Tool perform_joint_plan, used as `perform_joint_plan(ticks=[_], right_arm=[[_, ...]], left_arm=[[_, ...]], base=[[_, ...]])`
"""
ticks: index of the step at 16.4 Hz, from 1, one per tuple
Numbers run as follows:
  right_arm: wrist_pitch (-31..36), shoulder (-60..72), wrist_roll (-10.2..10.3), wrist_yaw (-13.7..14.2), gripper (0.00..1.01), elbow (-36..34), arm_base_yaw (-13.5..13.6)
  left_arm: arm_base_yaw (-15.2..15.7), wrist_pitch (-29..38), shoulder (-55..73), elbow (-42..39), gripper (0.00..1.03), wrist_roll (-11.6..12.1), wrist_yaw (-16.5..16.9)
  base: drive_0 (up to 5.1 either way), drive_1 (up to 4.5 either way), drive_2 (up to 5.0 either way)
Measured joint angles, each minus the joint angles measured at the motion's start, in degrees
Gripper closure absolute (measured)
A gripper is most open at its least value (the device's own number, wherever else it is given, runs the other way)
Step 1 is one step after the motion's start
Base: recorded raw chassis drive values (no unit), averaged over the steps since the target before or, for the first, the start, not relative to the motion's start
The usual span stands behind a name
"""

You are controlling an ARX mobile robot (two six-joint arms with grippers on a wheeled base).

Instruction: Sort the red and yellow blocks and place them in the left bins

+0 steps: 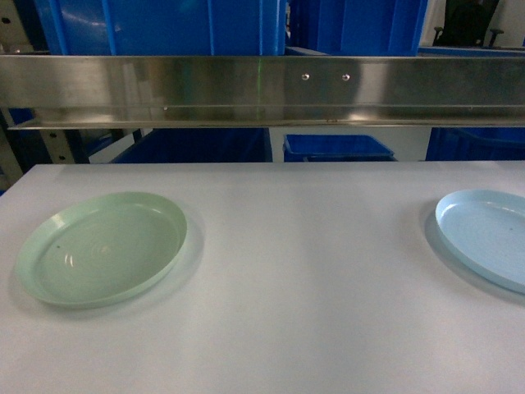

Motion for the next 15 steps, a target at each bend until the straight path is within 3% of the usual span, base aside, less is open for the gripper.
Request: perform_joint_plan(ticks=[8,15], right_arm=[[-0.2,0.0,0.0,0.1,0.74,0.0,0.0],[-0.1,0.0,0.0,0.1,0.74,0.0,0.0]], left_arm=[[0.1,-0.1,0.1,0.0,0.77,0.0,-0.2],[0.1,0.0,0.1,0.0,0.77,0.0,-0.2]], base=[[-4.8,1.35,3.5],[-5.0,2.44,2.4]])
